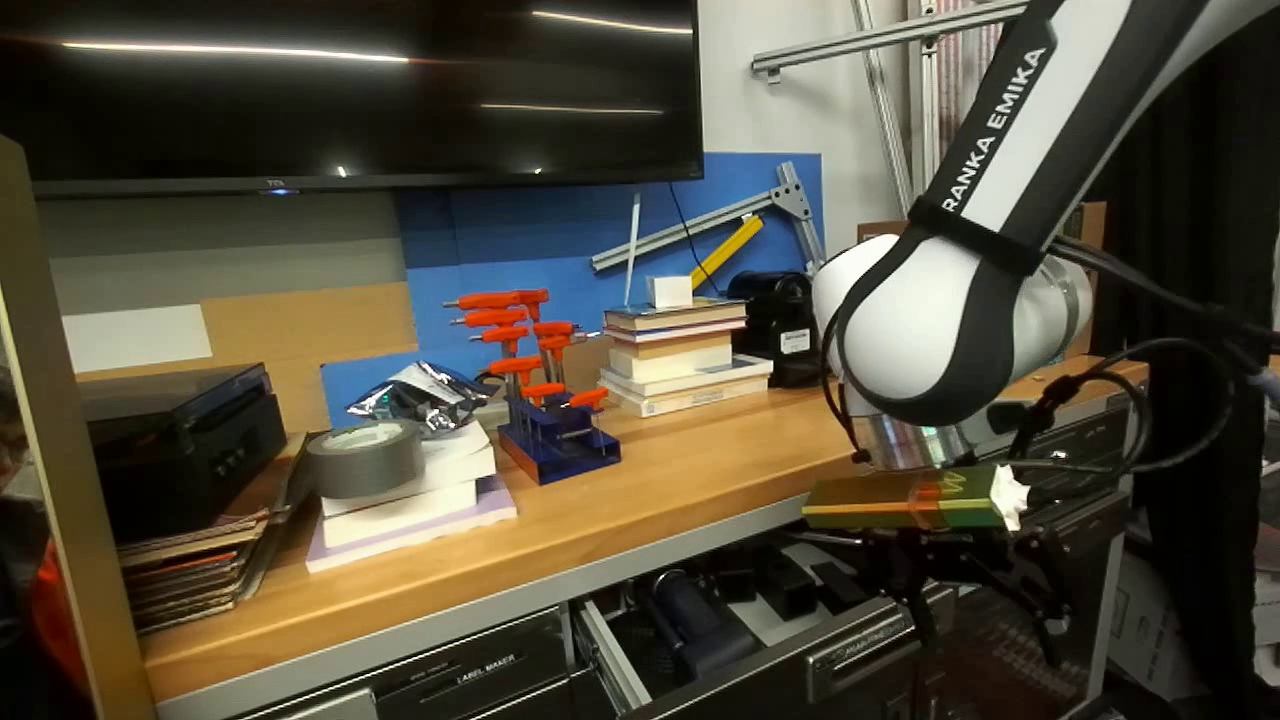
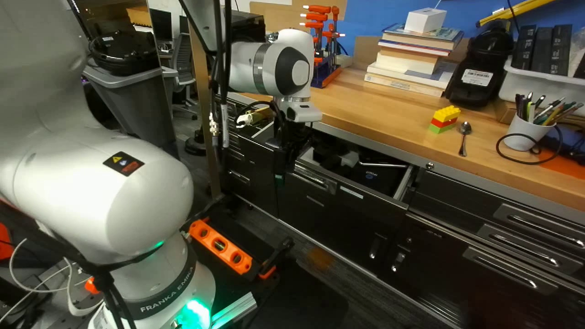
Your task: Pick up the black objects from the countertop and put them inside the open drawer then close the drawer
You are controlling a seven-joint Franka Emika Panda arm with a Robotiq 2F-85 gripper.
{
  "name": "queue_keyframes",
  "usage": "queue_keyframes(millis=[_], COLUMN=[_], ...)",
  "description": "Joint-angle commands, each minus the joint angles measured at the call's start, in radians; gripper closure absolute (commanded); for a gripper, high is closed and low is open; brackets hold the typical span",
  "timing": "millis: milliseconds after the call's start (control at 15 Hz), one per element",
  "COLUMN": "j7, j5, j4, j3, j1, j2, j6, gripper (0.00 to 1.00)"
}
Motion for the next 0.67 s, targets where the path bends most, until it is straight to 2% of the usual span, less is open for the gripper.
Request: queue_keyframes(millis=[0,333,600], j7=[-0.114,-0.371,-0.618], j5=[0.183,0.398,0.526], j4=[-0.071,-0.083,0.001], j3=[0.086,0.119,0.137], j1=[-0.112,-0.194,-0.248], j2=[-0.009,0.091,0.228], j6=[0.054,0.184,0.257], gripper=[0.0,0.0,0.0])
